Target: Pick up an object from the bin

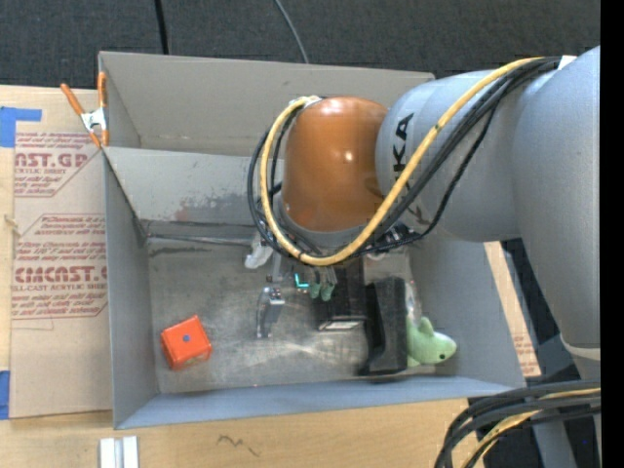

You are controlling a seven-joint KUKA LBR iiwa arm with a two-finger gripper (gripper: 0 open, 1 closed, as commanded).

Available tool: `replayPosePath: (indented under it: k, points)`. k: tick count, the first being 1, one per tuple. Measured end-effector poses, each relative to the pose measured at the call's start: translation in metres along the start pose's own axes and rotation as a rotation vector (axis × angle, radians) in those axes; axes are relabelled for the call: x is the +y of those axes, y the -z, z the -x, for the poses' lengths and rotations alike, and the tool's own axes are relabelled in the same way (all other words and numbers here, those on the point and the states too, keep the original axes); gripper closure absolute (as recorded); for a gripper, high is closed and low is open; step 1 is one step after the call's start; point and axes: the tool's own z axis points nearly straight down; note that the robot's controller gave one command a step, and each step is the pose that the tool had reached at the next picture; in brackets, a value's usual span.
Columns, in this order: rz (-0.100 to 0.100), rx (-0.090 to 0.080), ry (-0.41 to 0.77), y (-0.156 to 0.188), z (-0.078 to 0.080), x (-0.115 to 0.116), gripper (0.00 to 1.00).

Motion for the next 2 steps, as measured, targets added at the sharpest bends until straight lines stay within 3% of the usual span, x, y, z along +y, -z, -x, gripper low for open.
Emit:
replayPosePath:
  k: [1, 2]
  points:
    - [0.001, -0.008, -0.001, 0.004, 0.002, -0.001, 0.0]
    - [0.001, -0.013, 0.066, -0.043, -0.005, 0.048, 0.0]
